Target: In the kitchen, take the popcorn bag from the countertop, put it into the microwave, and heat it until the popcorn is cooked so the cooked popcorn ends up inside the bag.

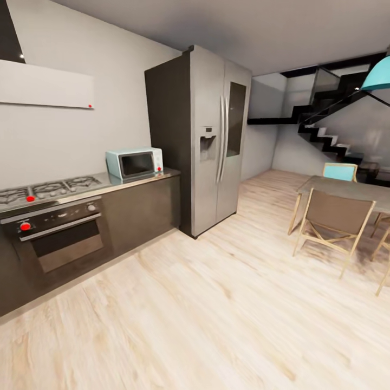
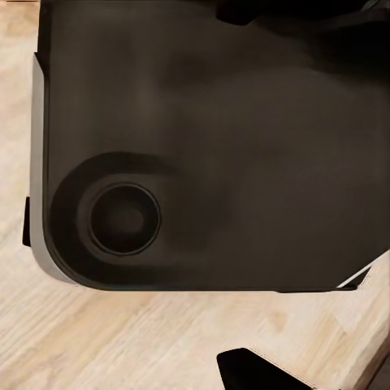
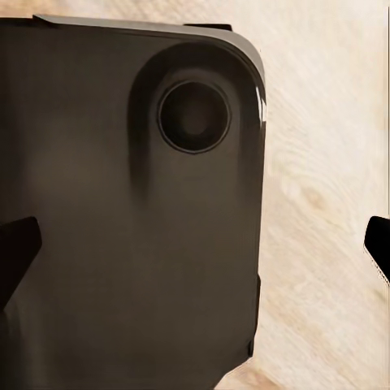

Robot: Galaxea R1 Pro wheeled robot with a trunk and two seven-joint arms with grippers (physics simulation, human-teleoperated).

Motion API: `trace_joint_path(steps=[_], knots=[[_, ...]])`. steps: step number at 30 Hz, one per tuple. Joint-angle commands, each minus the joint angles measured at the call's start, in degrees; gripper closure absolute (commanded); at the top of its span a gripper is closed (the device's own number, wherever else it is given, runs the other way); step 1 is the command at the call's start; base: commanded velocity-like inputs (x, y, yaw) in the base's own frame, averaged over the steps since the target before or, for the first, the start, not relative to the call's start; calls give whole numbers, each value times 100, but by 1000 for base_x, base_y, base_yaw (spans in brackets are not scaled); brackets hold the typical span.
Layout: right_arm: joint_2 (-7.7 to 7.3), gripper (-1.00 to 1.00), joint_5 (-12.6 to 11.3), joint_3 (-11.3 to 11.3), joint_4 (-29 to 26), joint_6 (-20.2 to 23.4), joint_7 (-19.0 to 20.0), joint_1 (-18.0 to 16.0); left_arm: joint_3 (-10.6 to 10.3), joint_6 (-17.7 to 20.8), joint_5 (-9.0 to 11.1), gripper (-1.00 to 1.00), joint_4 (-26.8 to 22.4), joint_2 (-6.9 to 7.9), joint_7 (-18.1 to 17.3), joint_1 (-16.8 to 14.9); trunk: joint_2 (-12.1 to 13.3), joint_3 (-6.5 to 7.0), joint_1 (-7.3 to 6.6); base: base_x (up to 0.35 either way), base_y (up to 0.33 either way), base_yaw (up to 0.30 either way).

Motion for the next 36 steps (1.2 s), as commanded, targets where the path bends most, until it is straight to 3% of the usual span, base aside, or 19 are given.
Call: trace_joint_path(steps=[1,36], knots=[[-2,-100,-1,4,8,-29,-2,-2,3,-13,39,-100,0,-1,4,0,-2,-4,3,322,0,0],[-9,-100,-8,-1,8,-28,-2,-2,3,-22,39,-100,-5,-10,4,0,-2,-4,3,293,0,0]])
